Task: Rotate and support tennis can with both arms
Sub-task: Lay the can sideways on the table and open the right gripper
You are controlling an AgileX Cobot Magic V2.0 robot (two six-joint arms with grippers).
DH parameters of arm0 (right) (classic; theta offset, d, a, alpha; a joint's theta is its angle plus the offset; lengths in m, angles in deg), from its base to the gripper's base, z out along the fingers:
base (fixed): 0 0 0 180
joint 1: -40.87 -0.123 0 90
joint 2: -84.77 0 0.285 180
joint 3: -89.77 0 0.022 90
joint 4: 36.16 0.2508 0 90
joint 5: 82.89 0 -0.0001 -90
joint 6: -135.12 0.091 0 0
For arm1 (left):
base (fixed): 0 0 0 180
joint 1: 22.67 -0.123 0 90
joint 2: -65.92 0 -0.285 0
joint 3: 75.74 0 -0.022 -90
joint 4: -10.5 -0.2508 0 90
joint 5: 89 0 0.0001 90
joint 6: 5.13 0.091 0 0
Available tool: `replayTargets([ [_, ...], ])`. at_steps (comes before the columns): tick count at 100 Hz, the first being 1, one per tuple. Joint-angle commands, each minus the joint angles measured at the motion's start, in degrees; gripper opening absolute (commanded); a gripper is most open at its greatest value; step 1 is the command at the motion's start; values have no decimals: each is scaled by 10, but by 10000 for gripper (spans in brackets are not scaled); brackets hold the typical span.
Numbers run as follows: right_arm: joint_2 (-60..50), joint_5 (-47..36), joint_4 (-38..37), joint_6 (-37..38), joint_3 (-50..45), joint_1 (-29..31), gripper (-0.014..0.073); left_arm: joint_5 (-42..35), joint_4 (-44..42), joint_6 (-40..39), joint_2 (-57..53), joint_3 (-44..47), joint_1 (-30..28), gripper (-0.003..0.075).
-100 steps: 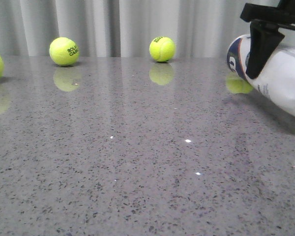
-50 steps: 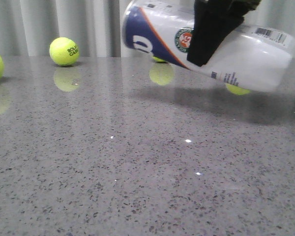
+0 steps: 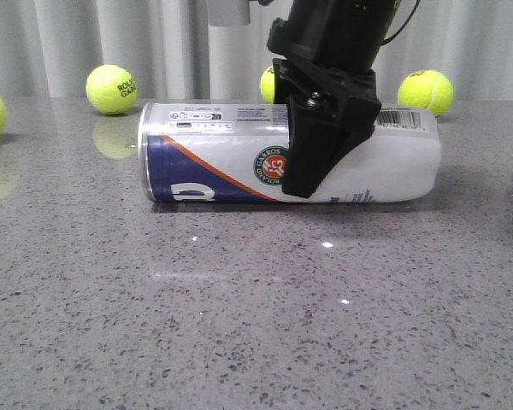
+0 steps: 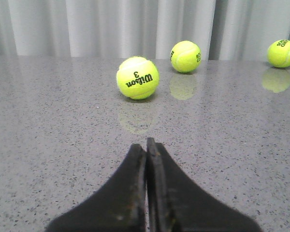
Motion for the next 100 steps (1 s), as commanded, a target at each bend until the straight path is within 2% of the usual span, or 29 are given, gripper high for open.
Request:
replayTargets([
  [1, -23, -18, 6, -8, 17, 1, 205, -47, 3, -3, -22, 27, -1, -21],
  [16, -23, -22, 6, -8, 17, 1, 211, -47, 3, -3, -22, 27, -1, -21],
  [21, -24, -23, 6, -8, 17, 1, 244, -47, 3, -3, -22, 27, -1, -21],
  [26, -24, -22, 6, -8, 17, 1, 310, -47, 3, -3, -22, 27, -1, -21],
  [38, -24, -20, 3, -8, 17, 1, 557, -47, 3, -3, -22, 27, -1, -21],
  [45, -24, -22, 1, -8, 17, 1, 670, -47, 3, -3, -22, 27, -1, -21],
  [54, -24, -22, -3, -8, 17, 1, 645, -47, 3, -3, -22, 27, -1, -21],
  [100, -31, -21, -26, -8, 17, 1, 647, -47, 3, -3, -22, 27, -1, -21],
])
